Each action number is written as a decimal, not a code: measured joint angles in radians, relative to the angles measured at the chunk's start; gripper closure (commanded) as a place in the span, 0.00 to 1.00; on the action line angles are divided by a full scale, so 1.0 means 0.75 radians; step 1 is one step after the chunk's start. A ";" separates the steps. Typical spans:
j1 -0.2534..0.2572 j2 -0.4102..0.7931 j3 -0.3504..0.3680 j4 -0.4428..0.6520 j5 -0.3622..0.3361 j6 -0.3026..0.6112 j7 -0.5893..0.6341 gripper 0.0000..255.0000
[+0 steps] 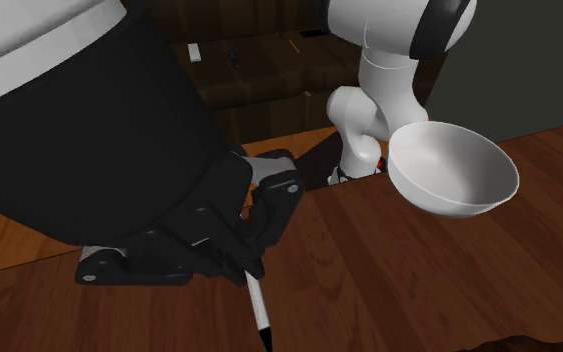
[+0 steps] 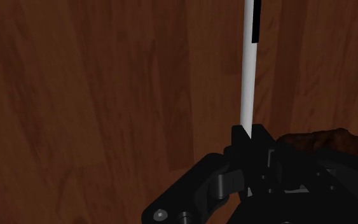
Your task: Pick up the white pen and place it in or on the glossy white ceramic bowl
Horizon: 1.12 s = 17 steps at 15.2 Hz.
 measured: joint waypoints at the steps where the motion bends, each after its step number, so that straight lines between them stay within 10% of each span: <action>1: -0.004 0.016 0.000 0.040 0.005 -0.024 0.004 1.00; 17: 0.164 -0.781 0.151 -0.899 -0.012 0.186 0.269 1.00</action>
